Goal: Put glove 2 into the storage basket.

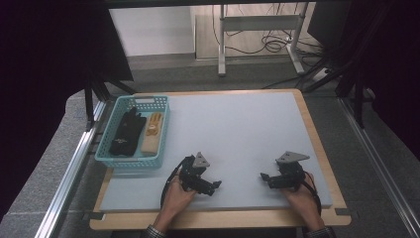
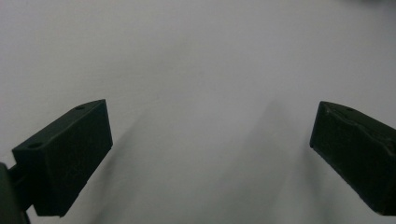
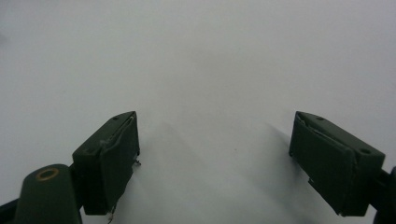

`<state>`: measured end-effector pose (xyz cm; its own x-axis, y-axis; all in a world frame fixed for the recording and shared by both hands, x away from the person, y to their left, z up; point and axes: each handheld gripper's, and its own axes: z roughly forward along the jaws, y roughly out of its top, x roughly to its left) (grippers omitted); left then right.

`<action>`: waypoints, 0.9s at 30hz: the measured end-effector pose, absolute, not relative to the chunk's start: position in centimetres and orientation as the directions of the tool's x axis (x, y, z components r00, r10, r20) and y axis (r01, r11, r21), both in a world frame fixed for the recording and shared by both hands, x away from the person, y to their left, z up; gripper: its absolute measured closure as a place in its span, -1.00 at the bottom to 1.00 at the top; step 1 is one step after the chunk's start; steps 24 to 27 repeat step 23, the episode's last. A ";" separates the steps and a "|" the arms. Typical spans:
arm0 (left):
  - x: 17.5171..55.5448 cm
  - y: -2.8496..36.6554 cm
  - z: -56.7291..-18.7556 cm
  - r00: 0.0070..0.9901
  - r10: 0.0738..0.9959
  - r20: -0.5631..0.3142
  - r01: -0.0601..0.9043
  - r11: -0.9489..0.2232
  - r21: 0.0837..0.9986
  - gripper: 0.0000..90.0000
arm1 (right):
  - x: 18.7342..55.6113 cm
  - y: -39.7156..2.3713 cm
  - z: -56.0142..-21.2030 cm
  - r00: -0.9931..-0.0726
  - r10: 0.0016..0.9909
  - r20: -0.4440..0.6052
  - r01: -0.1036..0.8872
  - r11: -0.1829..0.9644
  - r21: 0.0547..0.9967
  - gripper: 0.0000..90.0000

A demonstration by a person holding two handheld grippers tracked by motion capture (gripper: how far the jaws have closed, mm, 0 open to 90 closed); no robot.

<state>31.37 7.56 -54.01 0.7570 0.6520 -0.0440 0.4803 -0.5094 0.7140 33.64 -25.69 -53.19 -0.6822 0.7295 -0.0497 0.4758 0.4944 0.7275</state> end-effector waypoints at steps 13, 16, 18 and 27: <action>31.4 7.2 -54.6 0.752 0.658 -0.038 0.496 -0.527 0.690 -1.00 | 33.6 -25.7 -53.2 -0.682 0.730 -0.051 0.476 0.495 0.727 -0.65; 31.4 7.1 -54.6 0.752 0.658 -0.038 0.497 -0.528 0.688 -1.00 | 33.6 -25.7 -53.2 -0.681 0.730 -0.051 0.476 0.495 0.727 -0.65; 31.4 7.1 -54.6 0.752 0.659 -0.038 0.498 -0.528 0.688 -1.00 | 33.6 -25.7 -53.2 -0.682 0.730 -0.051 0.476 0.495 0.727 -0.65; 31.4 7.1 -54.6 0.751 0.660 -0.037 0.497 -0.527 0.689 -1.00 | 33.6 -25.7 -53.2 -0.682 0.730 -0.049 0.477 0.495 0.726 -0.65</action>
